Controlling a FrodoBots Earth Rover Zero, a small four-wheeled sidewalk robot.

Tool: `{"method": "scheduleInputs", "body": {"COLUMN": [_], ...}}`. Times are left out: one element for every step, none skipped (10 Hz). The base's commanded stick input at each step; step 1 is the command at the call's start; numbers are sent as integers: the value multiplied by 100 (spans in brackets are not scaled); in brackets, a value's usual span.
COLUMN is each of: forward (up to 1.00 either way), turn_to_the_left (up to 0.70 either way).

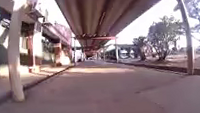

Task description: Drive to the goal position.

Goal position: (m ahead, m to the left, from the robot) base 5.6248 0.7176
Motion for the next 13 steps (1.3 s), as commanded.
{"method": "scheduleInputs", "body": {"forward": [70,70,70,70,70,70,70,70,70,70,70,70,70], "turn_to_the_left": [0,0,0,0,0,0,0,0,0,0,0,0,0]}}
